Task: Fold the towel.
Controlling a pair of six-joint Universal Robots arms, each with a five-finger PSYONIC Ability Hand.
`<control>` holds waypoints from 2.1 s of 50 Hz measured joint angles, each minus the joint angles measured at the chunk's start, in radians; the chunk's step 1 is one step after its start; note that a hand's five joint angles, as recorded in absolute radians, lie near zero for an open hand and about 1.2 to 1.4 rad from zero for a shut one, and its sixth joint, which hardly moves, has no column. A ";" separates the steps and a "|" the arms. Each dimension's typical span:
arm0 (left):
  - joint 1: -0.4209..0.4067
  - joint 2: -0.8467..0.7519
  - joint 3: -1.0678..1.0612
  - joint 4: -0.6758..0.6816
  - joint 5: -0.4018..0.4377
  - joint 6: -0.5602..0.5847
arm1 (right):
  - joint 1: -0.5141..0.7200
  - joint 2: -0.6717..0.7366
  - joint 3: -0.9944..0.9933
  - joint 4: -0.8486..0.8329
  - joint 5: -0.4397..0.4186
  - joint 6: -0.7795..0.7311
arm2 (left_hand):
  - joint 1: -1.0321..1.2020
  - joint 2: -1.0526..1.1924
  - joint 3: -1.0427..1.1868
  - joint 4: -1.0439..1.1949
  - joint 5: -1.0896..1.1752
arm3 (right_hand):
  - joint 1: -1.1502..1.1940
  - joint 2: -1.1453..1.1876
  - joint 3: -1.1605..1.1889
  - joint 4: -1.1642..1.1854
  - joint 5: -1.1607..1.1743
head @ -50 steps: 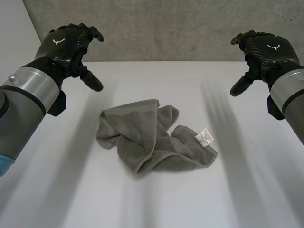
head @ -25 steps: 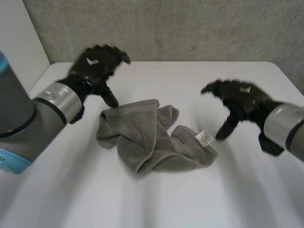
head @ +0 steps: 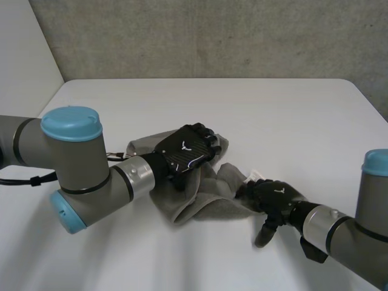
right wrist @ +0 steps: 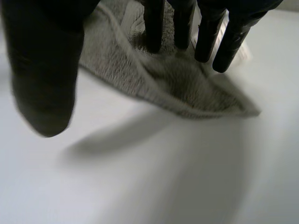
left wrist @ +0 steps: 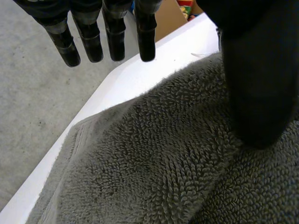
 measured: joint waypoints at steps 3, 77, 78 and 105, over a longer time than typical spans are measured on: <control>-0.003 -0.012 0.010 -0.005 0.001 0.028 | 0.009 0.033 -0.004 -0.023 0.009 0.004 | 0.069 0.074 0.000 0.000 0.083 | 0.143 0.144 0.000 0.000 0.140; 0.188 0.430 -0.022 0.413 -0.412 -0.429 | 0.050 -0.289 -0.550 -0.184 0.067 -0.004 | 0.966 1.010 0.000 0.000 1.005 | 0.951 0.941 0.000 0.000 0.962; 0.190 0.432 -0.046 0.411 -0.405 -0.429 | 0.050 -0.289 -0.530 -0.184 0.065 -0.013 | 0.966 1.010 0.000 0.000 1.005 | 0.951 0.941 0.000 0.000 0.962; 0.169 0.229 -0.481 0.320 -0.358 -0.180 | 0.040 -0.080 -0.078 -0.025 0.035 -0.348 | 0.601 0.609 0.000 0.000 0.606 | 0.952 0.941 0.000 0.000 0.962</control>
